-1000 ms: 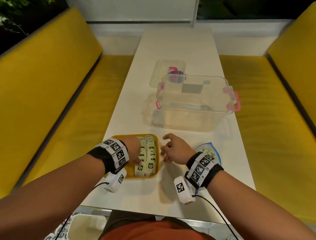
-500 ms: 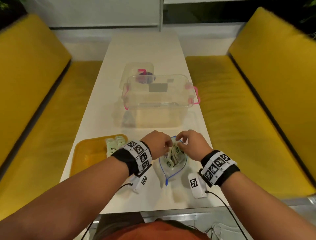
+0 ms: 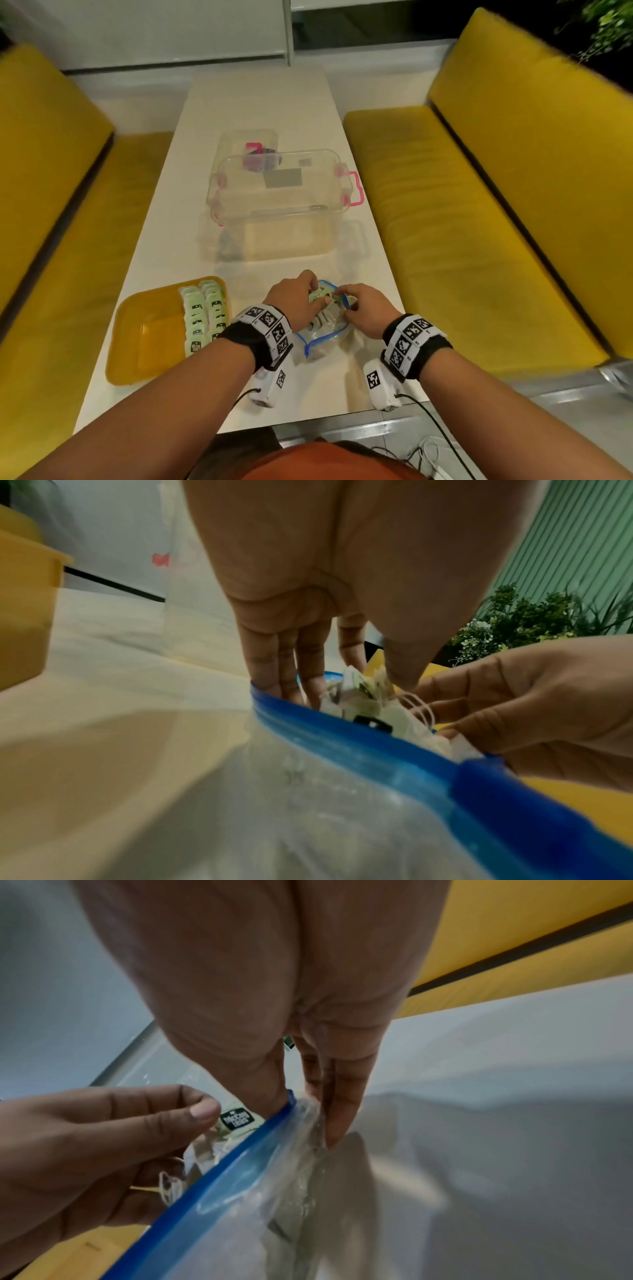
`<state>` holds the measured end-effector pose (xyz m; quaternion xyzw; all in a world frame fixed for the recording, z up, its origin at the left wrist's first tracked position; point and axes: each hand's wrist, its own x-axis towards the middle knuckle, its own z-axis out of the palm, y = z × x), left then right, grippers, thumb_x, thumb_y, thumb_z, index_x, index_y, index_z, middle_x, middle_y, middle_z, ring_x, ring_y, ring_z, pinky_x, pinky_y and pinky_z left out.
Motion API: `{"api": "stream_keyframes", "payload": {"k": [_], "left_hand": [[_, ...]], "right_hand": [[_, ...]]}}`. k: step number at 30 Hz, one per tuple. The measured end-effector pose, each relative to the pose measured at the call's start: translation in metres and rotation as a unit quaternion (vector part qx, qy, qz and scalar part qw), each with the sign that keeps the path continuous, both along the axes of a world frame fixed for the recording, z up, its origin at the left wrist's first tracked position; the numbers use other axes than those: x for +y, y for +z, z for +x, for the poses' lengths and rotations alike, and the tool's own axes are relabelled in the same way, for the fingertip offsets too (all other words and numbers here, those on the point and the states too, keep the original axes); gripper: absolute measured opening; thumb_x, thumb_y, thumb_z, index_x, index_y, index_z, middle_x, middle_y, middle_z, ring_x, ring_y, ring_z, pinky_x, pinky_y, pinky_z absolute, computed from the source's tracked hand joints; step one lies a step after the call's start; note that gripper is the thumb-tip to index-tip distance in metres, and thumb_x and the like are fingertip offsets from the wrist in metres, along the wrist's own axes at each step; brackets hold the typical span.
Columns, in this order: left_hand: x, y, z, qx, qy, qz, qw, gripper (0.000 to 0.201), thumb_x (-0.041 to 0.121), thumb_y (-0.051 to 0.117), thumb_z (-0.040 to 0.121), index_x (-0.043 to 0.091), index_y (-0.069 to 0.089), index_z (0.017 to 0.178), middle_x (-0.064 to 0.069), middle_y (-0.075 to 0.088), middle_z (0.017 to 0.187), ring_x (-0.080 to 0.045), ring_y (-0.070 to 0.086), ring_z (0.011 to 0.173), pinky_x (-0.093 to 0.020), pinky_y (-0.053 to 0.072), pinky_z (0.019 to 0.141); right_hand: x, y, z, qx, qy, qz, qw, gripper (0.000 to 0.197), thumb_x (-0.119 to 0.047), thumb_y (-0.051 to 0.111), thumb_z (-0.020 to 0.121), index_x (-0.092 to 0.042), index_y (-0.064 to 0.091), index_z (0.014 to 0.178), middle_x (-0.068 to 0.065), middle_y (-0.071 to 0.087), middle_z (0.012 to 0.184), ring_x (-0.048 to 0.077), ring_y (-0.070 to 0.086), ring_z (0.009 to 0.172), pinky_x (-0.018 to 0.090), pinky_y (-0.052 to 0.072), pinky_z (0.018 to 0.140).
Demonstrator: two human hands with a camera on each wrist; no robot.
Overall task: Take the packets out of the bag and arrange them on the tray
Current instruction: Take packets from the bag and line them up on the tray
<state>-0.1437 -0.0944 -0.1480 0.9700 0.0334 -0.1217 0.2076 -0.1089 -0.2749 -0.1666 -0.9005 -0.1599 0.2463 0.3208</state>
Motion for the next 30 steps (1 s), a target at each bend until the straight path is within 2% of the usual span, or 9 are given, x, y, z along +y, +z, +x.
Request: {"api": "stream_keyframes", "payload": {"k": [11, 16, 19, 21, 23, 24, 26, 28, 30], "left_hand": [[-0.004, 0.017, -0.011, -0.073, 0.017, -0.035, 0.997, 0.011, 0.04, 0.06, 0.09, 0.03, 0.065, 0.093, 0.005, 0.061, 0.098, -0.016, 0.059, 0.089, -0.032, 0.047, 0.079], [0.0, 0.037, -0.013, -0.11, 0.006, -0.129, 0.985, 0.007, 0.036, 0.065, 0.088, 0.031, 0.07, 0.088, 0.017, 0.064, 0.078, 0.0, 0.055, 0.072, -0.025, 0.045, 0.074], [-0.002, 0.047, -0.012, -0.129, 0.008, -0.162, 0.978, 0.006, 0.033, 0.066, 0.088, 0.03, 0.07, 0.087, 0.017, 0.064, 0.073, 0.002, 0.054, 0.069, -0.02, 0.042, 0.069], [0.0, 0.047, -0.01, -0.126, 0.025, -0.154, 0.98, 0.006, 0.032, 0.067, 0.087, 0.028, 0.071, 0.091, 0.014, 0.067, 0.08, -0.002, 0.056, 0.073, -0.022, 0.046, 0.074], [0.004, 0.04, -0.008, -0.101, 0.039, -0.118, 0.987, 0.009, 0.033, 0.066, 0.088, 0.028, 0.071, 0.094, 0.011, 0.069, 0.086, -0.008, 0.061, 0.079, -0.026, 0.049, 0.079], [0.005, 0.036, -0.008, -0.081, 0.035, -0.089, 0.992, 0.011, 0.034, 0.065, 0.088, 0.027, 0.07, 0.096, 0.01, 0.069, 0.088, -0.011, 0.062, 0.082, -0.028, 0.05, 0.081], [0.004, 0.03, -0.009, -0.04, 0.009, -0.02, 0.999, 0.018, 0.036, 0.064, 0.088, 0.025, 0.069, 0.102, 0.007, 0.07, 0.095, -0.014, 0.064, 0.088, -0.029, 0.05, 0.081], [0.002, 0.025, -0.009, -0.016, -0.015, 0.033, 0.999, 0.026, 0.04, 0.063, 0.088, 0.024, 0.068, 0.108, 0.005, 0.069, 0.1, -0.016, 0.063, 0.093, -0.03, 0.05, 0.082], [-0.002, 0.024, -0.008, -0.007, -0.029, 0.067, 0.997, 0.031, 0.044, 0.062, 0.088, 0.023, 0.068, 0.11, 0.003, 0.067, 0.104, -0.019, 0.062, 0.095, -0.032, 0.05, 0.082]], "right_hand": [[0.001, -0.003, -0.005, 0.002, 0.008, 0.035, 0.999, 0.053, -0.029, 0.078, 0.079, -0.026, 0.061, 0.129, 0.007, 0.058, 0.128, 0.023, 0.06, 0.103, 0.035, 0.049, 0.095], [0.004, 0.009, -0.004, -0.081, -0.036, 0.115, 0.989, 0.041, -0.038, 0.079, 0.076, -0.03, 0.07, 0.115, 0.001, 0.053, 0.132, 0.017, 0.049, 0.122, 0.036, 0.04, 0.106], [0.006, 0.02, -0.003, -0.087, -0.043, 0.188, 0.977, 0.015, -0.032, 0.076, 0.081, -0.022, 0.076, 0.092, -0.004, 0.068, 0.106, 0.014, 0.061, 0.1, 0.036, 0.049, 0.092], [0.006, 0.025, -0.004, -0.082, -0.063, 0.198, 0.975, 0.015, -0.033, 0.073, 0.085, -0.019, 0.07, 0.08, -0.003, 0.069, 0.08, 0.013, 0.064, 0.078, 0.038, 0.054, 0.073], [0.005, 0.021, -0.003, -0.083, -0.089, 0.184, 0.975, 0.025, -0.029, 0.072, 0.085, -0.023, 0.056, 0.067, -0.006, 0.057, 0.061, 0.012, 0.055, 0.059, 0.03, 0.046, 0.056], [0.004, 0.021, -0.003, -0.079, -0.102, 0.183, 0.975, 0.031, -0.028, 0.073, 0.084, -0.024, 0.049, 0.064, -0.005, 0.053, 0.058, 0.014, 0.052, 0.056, 0.029, 0.043, 0.054], [0.003, 0.019, -0.004, -0.055, -0.124, 0.202, 0.97, 0.033, -0.031, 0.074, 0.079, -0.021, 0.045, 0.067, 0.006, 0.061, 0.063, 0.024, 0.063, 0.062, 0.04, 0.053, 0.06], [0.002, 0.018, -0.005, -0.01, -0.136, 0.241, 0.961, 0.025, -0.016, 0.066, 0.085, -0.015, 0.044, 0.075, 0.011, 0.071, 0.075, 0.03, 0.07, 0.07, 0.046, 0.058, 0.068], [0.001, 0.019, -0.009, 0.03, -0.145, 0.264, 0.953, 0.021, 0.0, 0.051, 0.091, -0.014, 0.038, 0.08, 0.011, 0.072, 0.077, 0.03, 0.067, 0.065, 0.04, 0.055, 0.066]]}}
